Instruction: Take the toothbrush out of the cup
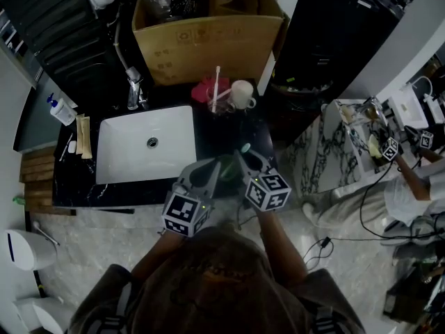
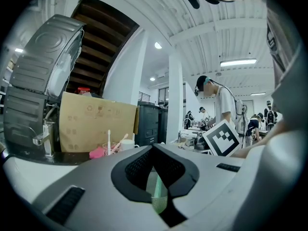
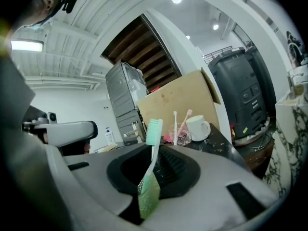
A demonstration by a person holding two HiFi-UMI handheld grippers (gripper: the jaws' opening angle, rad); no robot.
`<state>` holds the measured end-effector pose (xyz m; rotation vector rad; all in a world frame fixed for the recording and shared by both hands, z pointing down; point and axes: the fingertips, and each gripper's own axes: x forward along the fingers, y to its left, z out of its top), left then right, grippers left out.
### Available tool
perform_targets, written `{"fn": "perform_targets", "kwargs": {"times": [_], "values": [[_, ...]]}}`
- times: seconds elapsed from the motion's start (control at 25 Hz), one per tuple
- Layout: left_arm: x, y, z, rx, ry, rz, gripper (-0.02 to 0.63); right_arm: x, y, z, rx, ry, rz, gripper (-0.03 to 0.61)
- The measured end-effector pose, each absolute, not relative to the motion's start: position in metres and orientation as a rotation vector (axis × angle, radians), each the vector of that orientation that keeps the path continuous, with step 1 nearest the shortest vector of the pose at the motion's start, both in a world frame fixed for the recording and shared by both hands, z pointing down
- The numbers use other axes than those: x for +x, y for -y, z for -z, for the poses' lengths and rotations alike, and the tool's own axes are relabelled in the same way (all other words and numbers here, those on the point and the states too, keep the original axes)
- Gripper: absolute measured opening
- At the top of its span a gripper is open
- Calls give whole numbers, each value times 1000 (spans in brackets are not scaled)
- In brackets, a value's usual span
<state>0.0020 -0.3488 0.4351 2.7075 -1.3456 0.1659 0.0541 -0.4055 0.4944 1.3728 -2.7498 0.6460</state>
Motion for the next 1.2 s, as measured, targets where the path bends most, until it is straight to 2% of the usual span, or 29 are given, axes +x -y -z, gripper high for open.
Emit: {"fn": "perform_targets", "kwargs": {"times": [0.52,1.2], "values": [[3,347,-434,2714,1308,-167,0,50,407,-461,1363,2794,-534,25],[5,331,-436,2734,1212,-145,0,61,398,-359,1434,2884,-236,25]]}}
